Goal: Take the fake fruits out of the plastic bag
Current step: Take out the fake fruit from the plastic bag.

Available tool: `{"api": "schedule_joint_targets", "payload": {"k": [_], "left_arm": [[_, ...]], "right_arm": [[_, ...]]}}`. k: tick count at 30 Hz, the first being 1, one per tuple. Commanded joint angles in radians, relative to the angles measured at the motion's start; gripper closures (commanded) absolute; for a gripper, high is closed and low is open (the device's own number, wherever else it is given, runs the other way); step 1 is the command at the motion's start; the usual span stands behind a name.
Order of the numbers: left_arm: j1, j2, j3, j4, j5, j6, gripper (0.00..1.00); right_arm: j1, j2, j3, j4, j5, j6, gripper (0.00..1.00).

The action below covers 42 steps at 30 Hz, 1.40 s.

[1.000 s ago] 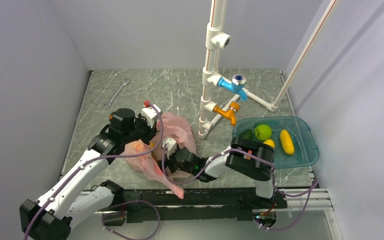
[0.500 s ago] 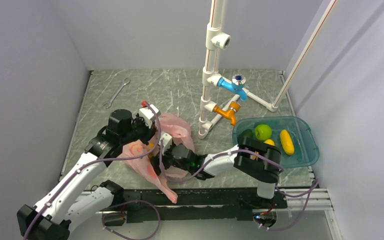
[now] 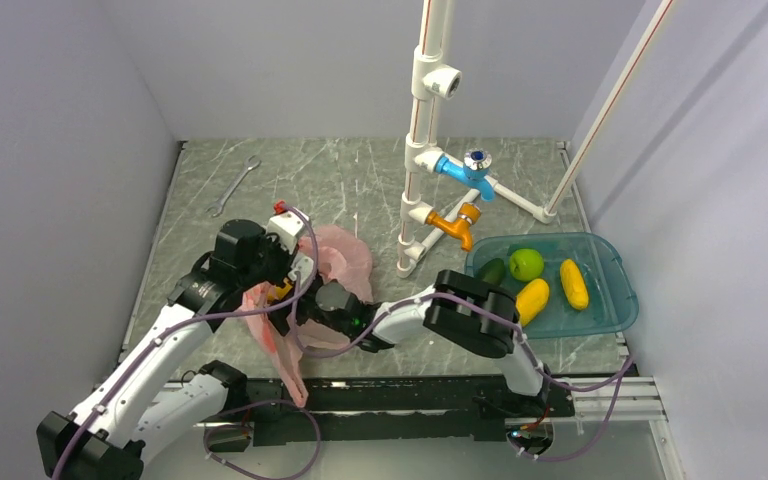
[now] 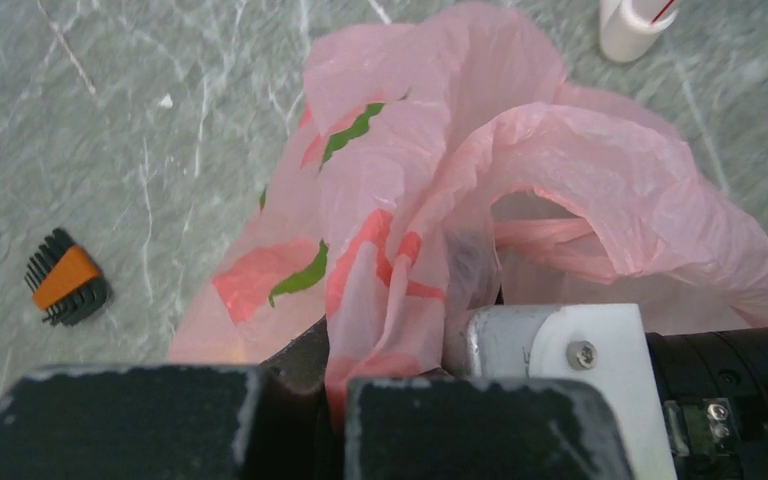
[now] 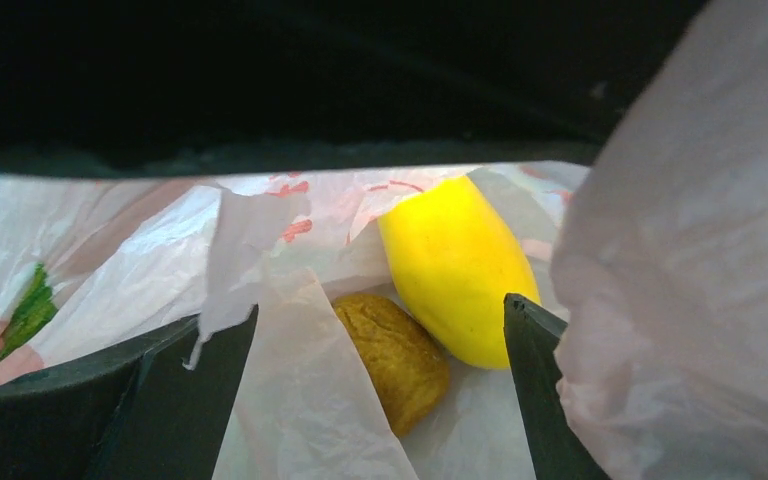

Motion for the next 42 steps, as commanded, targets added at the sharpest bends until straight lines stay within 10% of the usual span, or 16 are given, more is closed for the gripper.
{"api": "schedule_joint_targets", "payload": {"k": [1,14,20,27,37,42], "left_arm": [[-0.040,-0.011,0.029,0.092,0.146,-0.038,1.00],[-0.040,0.014,0.045,0.063,0.027,-0.053,0.97],[-0.040,0.087,0.172,-0.218,-0.052,-0.363,0.33],[-0.046,-0.121,0.155,-0.363,-0.071,-0.578,0.01],[-0.168,-0.038,0.058,-0.388,-0.163,-0.666,0.04],[-0.190,0.047,0.126,-0.491,-0.342,-0.639,0.43]], "right_arm": [[0.011,0.133,0.009,-0.144,-0.044,-0.006,0.05],[0.013,-0.204,-0.381,0.069,0.159,0.128,0.05],[0.019,-0.202,-0.362,0.069,0.208,0.214,0.06],[0.022,-0.199,-0.361,0.102,0.176,0.238,0.06],[0.023,-0.245,-0.371,0.126,0.167,0.296,0.05],[0.023,-0.251,-0.364,0.128,0.177,0.303,0.06]]}}
